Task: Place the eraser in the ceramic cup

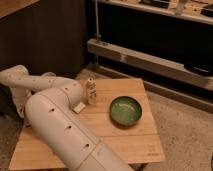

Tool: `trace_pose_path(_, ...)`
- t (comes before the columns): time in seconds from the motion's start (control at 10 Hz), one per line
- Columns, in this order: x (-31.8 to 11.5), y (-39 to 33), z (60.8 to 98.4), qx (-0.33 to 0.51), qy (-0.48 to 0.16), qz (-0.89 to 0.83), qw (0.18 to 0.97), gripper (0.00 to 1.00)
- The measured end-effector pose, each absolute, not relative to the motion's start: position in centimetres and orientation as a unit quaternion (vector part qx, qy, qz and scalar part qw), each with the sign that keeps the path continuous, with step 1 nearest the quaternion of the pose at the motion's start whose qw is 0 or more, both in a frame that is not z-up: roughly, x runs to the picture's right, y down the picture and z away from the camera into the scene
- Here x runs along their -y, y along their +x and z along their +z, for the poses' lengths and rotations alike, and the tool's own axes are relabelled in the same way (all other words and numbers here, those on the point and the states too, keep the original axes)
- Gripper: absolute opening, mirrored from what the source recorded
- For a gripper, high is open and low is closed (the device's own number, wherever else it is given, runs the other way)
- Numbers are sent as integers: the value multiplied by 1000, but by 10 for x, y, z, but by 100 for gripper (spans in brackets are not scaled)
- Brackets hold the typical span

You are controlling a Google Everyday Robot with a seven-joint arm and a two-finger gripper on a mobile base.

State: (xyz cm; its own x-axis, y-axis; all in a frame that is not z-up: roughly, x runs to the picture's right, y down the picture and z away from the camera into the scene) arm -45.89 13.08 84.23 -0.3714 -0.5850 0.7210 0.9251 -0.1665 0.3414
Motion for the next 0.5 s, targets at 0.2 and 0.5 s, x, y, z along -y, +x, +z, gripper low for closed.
trace_pose_path(0.2,-119,-465,820,371,-181,-754,511,0)
trace_pose_path(0.5,-90,-479,778,340,-108,-785,506,0)
